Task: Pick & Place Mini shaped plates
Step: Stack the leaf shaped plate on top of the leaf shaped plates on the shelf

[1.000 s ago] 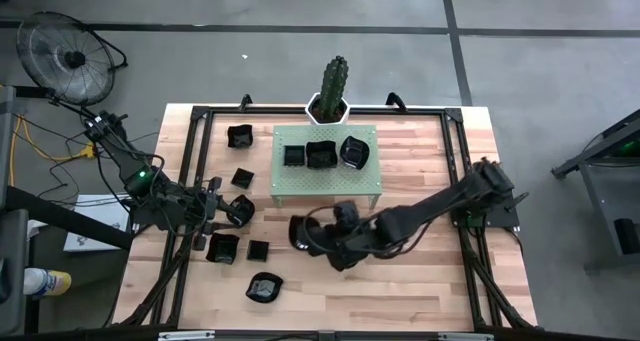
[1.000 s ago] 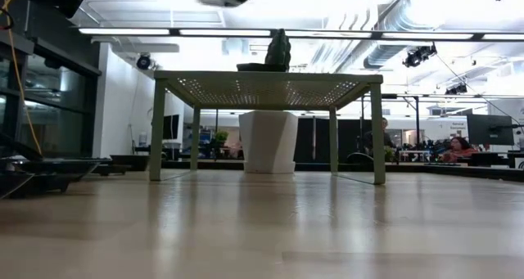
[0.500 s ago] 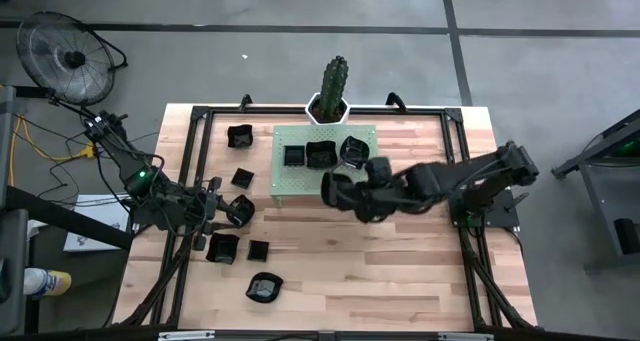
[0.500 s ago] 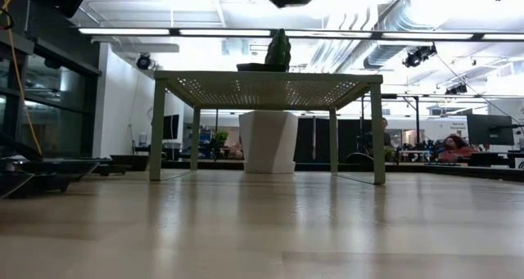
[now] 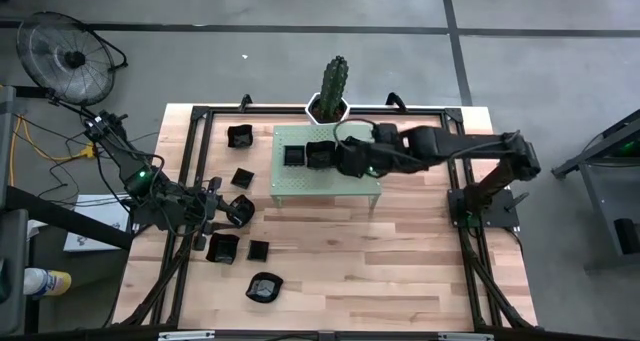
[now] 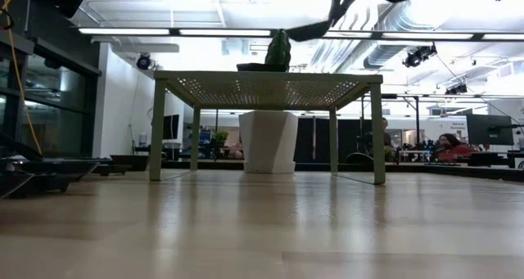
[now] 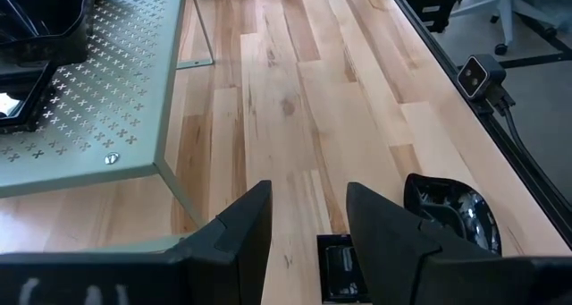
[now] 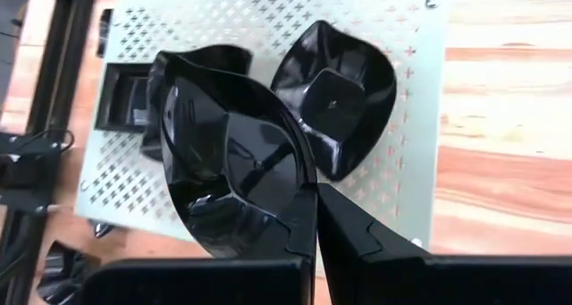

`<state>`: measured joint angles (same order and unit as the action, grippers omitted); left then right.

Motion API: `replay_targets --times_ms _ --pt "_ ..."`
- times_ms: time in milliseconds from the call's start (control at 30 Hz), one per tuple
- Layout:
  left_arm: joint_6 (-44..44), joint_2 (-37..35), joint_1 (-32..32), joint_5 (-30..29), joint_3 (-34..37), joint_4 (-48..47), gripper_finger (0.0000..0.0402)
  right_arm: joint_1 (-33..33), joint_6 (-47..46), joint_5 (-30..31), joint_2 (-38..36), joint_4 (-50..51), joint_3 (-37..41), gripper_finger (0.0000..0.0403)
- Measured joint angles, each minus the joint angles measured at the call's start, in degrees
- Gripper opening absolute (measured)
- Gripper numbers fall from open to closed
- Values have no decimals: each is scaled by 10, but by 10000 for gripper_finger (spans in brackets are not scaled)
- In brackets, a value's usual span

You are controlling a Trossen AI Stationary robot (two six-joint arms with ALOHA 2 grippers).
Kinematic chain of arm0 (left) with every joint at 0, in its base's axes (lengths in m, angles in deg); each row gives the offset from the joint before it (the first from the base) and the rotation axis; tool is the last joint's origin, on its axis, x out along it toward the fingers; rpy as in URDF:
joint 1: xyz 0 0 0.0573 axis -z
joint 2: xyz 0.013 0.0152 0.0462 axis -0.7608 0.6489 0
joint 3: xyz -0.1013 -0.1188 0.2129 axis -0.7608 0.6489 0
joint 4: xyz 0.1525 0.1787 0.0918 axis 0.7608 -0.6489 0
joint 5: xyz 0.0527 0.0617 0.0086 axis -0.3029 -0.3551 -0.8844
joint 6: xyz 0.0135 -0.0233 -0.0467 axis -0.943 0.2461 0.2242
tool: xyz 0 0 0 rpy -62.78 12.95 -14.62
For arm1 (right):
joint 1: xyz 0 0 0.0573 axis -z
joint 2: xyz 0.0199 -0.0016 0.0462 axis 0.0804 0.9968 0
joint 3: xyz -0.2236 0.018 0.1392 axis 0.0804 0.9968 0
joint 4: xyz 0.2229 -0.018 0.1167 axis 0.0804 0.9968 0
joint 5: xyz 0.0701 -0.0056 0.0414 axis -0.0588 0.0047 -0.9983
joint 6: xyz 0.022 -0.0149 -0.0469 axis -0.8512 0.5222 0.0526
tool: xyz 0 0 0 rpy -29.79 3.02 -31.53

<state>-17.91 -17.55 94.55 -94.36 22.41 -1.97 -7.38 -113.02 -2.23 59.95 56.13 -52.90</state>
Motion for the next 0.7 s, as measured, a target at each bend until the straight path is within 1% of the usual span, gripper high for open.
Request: replay_targets --times_ms 200,300,533,700 --pt "8 0 0 0 0 0 143 43 10 -20 1 18 0 0" --pt "10 0 0 0 0 0 143 64 12 -43 2 19 0 0" --pt "13 0 0 0 0 0 143 93 17 -48 4 48 0 0" --pt "13 0 0 0 0 0 143 116 40 -68 4 61 0 0"
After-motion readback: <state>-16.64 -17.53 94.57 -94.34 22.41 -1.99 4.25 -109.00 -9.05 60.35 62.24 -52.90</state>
